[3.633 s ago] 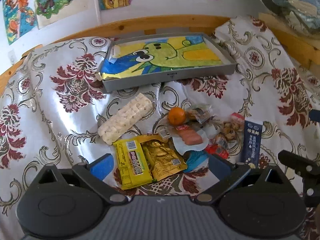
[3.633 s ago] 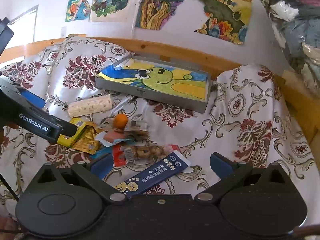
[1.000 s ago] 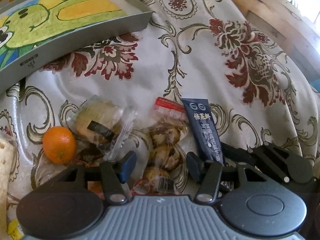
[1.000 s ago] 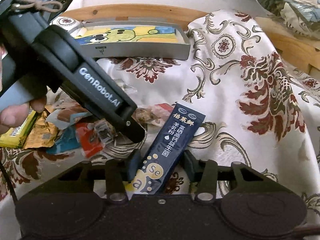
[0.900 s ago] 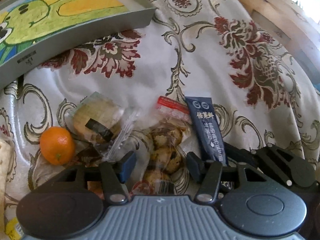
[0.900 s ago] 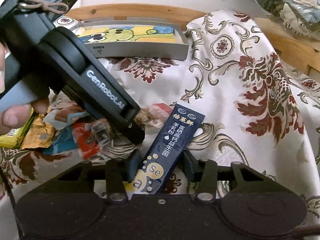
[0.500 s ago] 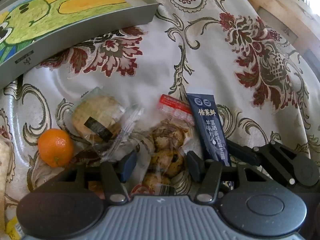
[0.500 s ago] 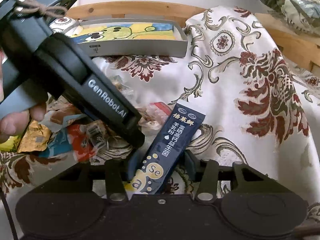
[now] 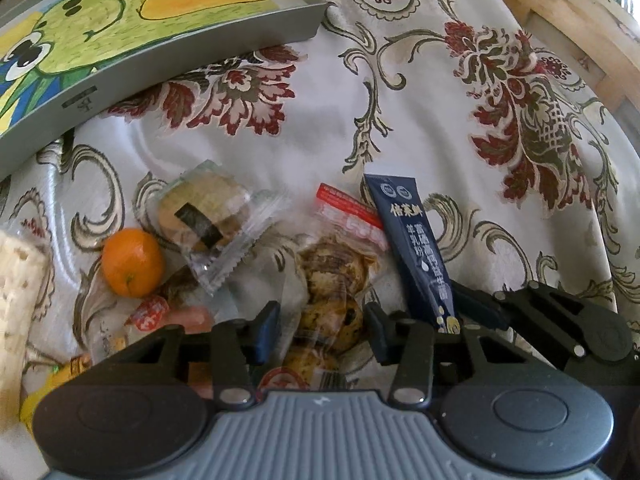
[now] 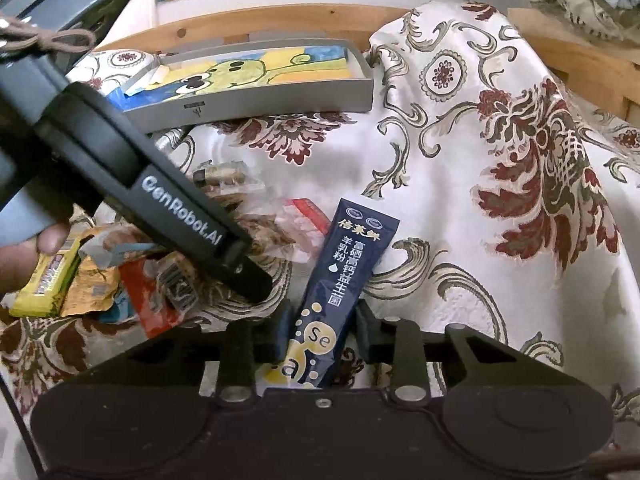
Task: Organize snacks
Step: 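Close the left gripper on the clear red-labelled cookie bag, then carry the blue stick into the tray with the right gripper while the left places the cookies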
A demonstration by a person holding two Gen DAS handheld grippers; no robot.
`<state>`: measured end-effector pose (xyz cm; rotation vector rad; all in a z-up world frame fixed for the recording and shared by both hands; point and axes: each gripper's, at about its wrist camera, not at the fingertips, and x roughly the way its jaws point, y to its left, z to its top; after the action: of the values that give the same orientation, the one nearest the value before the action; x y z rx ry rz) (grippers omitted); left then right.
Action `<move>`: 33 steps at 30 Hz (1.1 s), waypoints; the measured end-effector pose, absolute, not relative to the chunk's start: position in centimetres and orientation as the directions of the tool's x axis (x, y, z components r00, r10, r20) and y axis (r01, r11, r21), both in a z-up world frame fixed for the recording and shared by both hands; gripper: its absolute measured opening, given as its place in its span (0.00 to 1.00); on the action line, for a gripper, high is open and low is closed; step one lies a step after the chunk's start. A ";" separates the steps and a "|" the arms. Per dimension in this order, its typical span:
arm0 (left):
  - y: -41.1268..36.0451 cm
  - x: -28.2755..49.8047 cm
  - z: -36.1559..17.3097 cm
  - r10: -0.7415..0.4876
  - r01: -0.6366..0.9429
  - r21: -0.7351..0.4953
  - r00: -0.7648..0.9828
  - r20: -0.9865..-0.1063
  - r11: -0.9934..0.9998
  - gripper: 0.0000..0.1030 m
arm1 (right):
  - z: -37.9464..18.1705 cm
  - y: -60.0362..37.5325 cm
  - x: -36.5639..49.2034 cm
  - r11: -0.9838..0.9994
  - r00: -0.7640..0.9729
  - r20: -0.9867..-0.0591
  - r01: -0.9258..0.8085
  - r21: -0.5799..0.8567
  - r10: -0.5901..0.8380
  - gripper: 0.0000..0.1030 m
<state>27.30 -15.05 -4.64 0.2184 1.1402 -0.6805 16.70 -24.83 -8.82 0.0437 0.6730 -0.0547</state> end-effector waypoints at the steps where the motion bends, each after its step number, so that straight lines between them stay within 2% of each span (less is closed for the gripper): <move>1: -15.0 27.0 -4.6 -0.385 0.599 -0.172 0.247 -0.889 0.782 0.47 | -8.8 -24.9 16.7 0.998 0.782 -0.623 0.064 0.027 -0.033 0.31; 12: -14.1 24.7 -2.1 -0.386 0.581 -0.149 0.309 -0.869 0.800 0.47 | -7.5 -25.3 15.5 0.997 0.806 -0.591 0.061 0.056 -0.016 0.28; 23: -11.5 22.9 0.8 -0.370 0.516 -0.102 0.449 -0.813 0.850 0.46 | -6.0 -25.0 14.7 0.999 0.870 -0.493 0.029 0.017 -0.017 0.28; 33: -7.1 24.8 3.1 -0.332 0.340 -0.138 0.622 -0.709 0.930 0.46 | -5.1 -24.3 16.3 0.999 0.934 -0.356 -0.023 -0.050 0.004 0.28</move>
<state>24.83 -7.07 3.12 0.0098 0.8118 -0.3860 16.28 -24.31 -5.07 -0.0533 0.3638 0.0138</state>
